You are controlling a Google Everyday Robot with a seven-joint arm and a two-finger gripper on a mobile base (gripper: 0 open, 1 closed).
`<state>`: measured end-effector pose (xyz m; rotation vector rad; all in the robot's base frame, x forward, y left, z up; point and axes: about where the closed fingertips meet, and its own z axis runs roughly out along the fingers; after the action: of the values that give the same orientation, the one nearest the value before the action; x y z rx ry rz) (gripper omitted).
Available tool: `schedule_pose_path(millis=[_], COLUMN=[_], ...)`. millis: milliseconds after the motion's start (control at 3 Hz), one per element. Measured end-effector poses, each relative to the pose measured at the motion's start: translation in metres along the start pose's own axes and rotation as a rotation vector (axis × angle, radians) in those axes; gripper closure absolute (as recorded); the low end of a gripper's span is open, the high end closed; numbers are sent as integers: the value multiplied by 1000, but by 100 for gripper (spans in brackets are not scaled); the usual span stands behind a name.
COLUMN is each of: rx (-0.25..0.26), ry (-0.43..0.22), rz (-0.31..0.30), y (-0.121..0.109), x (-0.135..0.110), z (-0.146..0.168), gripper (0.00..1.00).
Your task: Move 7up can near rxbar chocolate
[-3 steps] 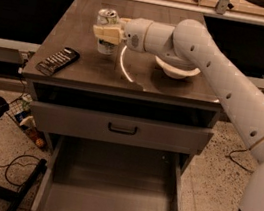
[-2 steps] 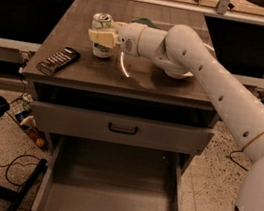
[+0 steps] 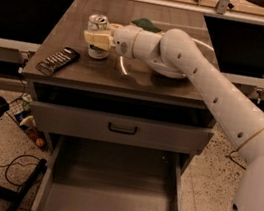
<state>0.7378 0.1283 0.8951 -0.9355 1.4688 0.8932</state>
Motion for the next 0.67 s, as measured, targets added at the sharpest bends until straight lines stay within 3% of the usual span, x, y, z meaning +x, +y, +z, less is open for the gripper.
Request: schedule_pose_path(millis=[667], rx=[-9], ry=[0], rz=[0], y=[4], x=[0], z=[5], gripper=[38])
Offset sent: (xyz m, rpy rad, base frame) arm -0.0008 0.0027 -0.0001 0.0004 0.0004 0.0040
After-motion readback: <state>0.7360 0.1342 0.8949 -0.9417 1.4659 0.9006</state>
